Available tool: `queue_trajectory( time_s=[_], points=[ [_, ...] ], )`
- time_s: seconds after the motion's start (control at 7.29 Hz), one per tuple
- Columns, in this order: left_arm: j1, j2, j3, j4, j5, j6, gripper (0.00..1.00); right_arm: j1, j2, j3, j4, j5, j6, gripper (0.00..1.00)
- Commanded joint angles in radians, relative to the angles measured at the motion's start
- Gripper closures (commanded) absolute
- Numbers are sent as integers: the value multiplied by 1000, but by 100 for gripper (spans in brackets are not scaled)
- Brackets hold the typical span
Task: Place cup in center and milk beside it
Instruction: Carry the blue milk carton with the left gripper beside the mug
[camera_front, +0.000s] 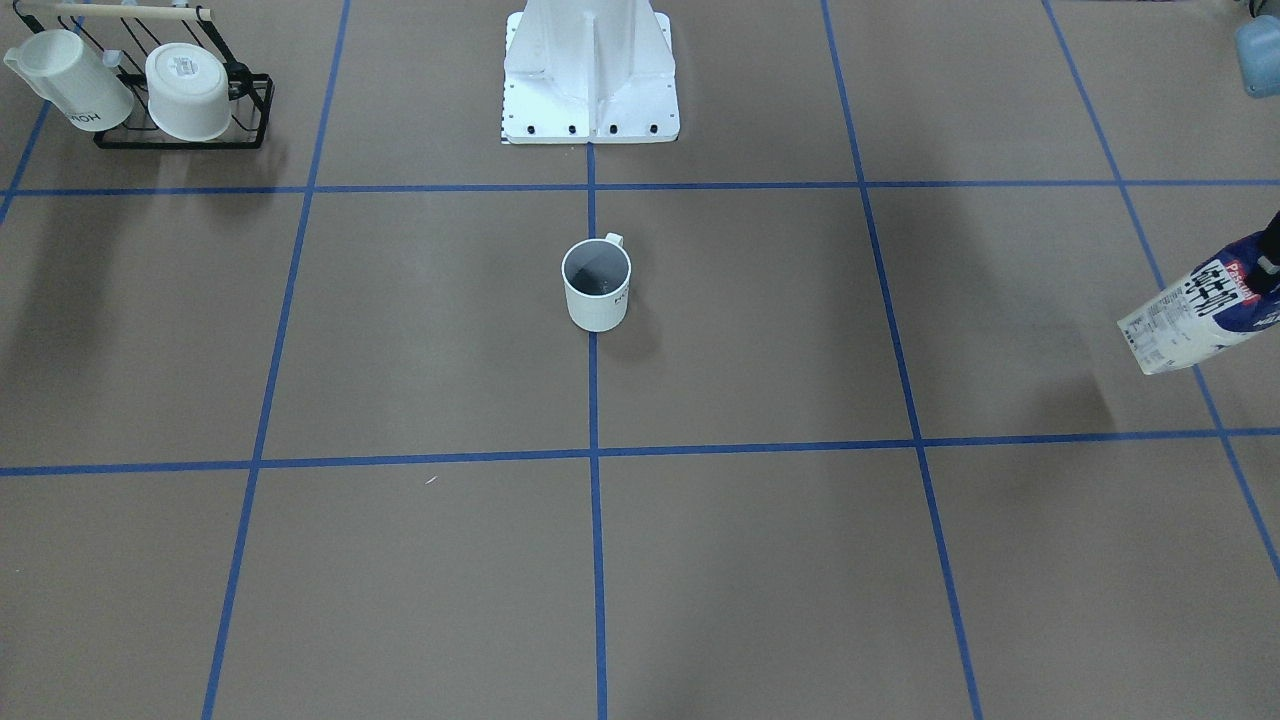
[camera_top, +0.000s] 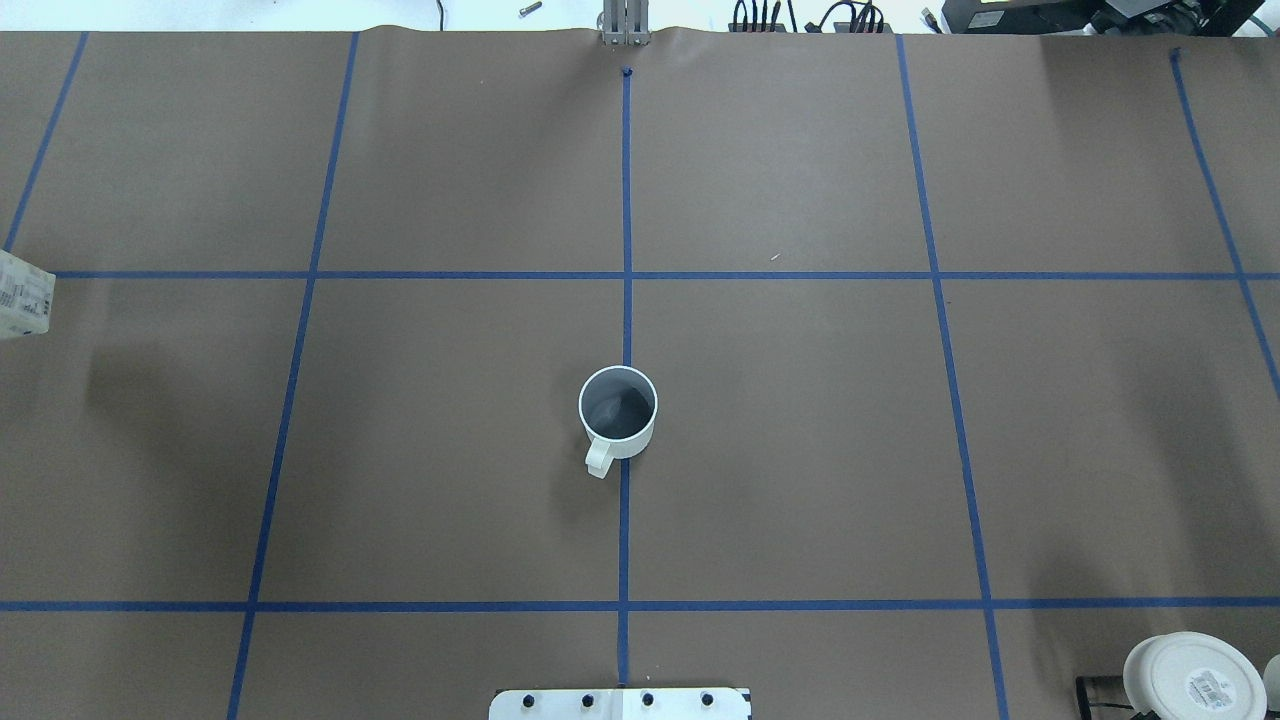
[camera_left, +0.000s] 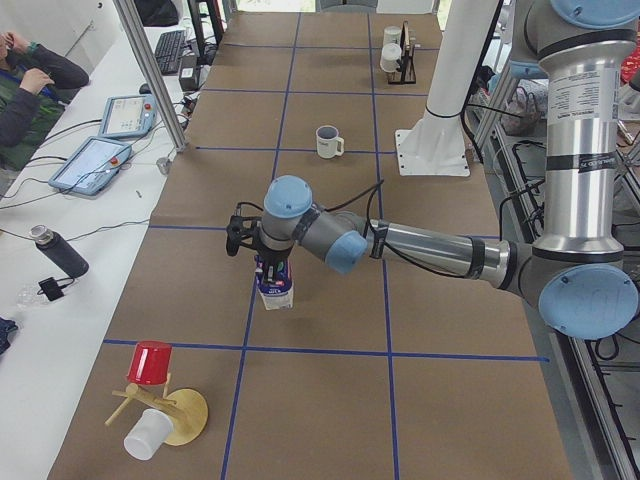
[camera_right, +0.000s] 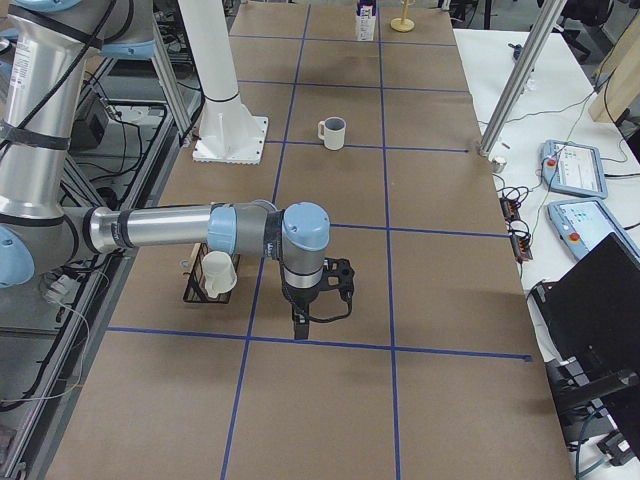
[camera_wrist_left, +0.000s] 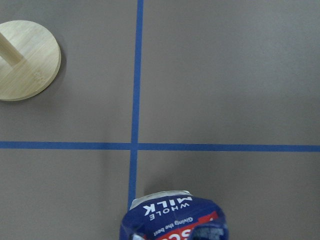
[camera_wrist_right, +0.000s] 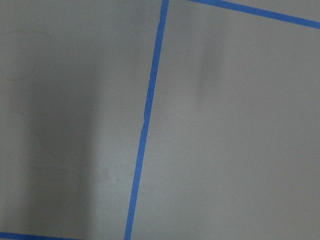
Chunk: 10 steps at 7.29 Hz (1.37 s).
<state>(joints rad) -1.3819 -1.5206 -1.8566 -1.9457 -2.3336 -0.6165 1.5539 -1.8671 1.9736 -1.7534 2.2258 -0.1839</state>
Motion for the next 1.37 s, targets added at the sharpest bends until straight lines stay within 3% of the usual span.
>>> queue_trajectory(
  time_s=[0.0, 0.14, 0.41, 0.55, 0.96, 1.24],
  points=[
    [181, -102, -110, 40, 60, -276, 75, 0, 2, -1, 0, 0, 1, 0],
    [299, -189, -115, 62, 130, -393, 75, 0, 0, 1, 0, 0, 1, 0],
    [476, -449, -145, 393, 270, -500, 75, 0, 0, -1, 0, 0, 1, 0],
    [557, -529, -148, 468, 325, -537, 75, 0, 0, -1, 0, 0, 1, 0],
    [778, -624, -112, 472, 497, -677, 75, 0, -1, -4, 0, 0, 1, 0],
    [817, -691, -57, 472, 528, -713, 75, 0, -1, -2, 0, 0, 3, 0]
  ],
)
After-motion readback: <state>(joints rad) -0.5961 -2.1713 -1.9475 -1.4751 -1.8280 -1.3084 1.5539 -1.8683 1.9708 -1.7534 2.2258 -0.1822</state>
